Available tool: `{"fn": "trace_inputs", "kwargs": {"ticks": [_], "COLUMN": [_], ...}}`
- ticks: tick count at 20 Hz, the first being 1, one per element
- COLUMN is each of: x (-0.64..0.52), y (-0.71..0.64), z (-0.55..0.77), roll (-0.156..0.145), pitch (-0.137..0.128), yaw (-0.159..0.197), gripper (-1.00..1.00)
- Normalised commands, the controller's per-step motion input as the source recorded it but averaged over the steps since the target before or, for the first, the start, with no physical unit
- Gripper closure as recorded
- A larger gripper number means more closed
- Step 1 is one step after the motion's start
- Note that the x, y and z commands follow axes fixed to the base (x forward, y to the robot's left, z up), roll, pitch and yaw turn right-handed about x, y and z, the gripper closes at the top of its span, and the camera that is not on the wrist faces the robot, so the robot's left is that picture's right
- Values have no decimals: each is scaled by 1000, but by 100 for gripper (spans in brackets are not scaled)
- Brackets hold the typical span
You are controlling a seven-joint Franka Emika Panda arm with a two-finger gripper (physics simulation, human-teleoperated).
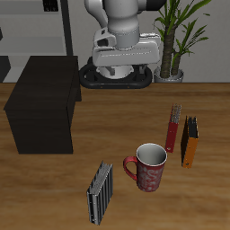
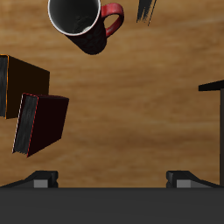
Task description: Place the orange book upright on top of the shelf
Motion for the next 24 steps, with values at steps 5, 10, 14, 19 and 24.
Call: {"fn": "trace_inputs", "kwargs": {"ticks": [5, 10, 14, 19, 24], "x": [20, 75, 139, 69, 318], "y": [425, 520, 691, 293, 460], "z": [27, 63, 90, 27, 25], "roll": [-6, -29, 31, 12, -20], "pitch": [-17, -57, -47, -18, -38], "yaw": [0, 62, 39, 13, 24], "gripper": [-100, -100, -100, -100, -100]}}
